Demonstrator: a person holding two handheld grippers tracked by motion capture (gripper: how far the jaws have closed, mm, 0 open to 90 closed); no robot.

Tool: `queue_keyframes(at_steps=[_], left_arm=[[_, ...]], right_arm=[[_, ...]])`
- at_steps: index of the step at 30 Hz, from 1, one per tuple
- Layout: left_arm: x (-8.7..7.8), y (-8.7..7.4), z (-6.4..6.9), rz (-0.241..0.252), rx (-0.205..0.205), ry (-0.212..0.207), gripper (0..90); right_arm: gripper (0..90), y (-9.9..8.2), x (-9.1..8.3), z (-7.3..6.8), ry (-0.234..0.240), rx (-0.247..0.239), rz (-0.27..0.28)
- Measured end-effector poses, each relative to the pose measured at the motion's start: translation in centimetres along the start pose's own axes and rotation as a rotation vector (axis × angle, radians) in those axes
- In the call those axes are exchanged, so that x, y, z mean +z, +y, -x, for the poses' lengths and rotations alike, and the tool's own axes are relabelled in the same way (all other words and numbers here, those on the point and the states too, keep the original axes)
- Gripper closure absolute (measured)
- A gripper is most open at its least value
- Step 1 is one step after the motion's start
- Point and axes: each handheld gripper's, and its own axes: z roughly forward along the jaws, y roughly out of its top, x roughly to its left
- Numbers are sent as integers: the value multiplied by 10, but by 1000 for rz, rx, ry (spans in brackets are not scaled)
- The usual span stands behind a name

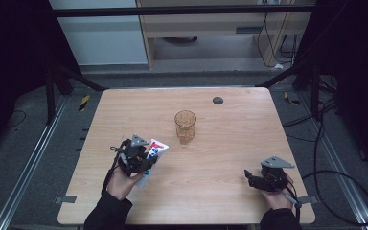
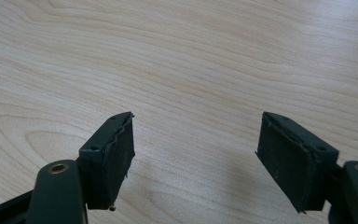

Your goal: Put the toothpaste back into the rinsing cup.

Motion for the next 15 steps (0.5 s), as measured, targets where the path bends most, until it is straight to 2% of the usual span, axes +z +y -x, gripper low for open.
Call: queue_keyframes(at_steps=[1, 2, 3, 6, 7, 9, 11, 12, 15], left_arm=[[-4, 2, 0, 27, 4, 15, 697], [-4, 2, 0, 27, 4, 15, 697], [-8, 6, -1, 50, 15, 38, 697], [-10, 8, 0, 80, 12, 52, 698], [-13, 10, 1, 118, 10, 72, 698], [-17, 14, 1, 153, 21, 93, 698], [-22, 20, 1, 213, 17, 117, 699], [-22, 20, 1, 213, 17, 117, 699], [-27, 28, -3, 271, -15, 119, 699]], right_arm=[[270, 0, 0, 0, 0, 2, 0], [270, 0, 0, 0, 0, 2, 0], [270, 0, 0, 0, -2, 2, 0], [270, 0, 0, 0, 1, 5, 0], [270, 0, 0, 0, -3, 0, 1], [270, 0, 0, 0, -4, 0, 0], [271, 0, 0, -1, -2, 9, 2], [271, 0, 0, -1, -2, 9, 2], [271, 0, 0, 0, -7, -4, 11]])
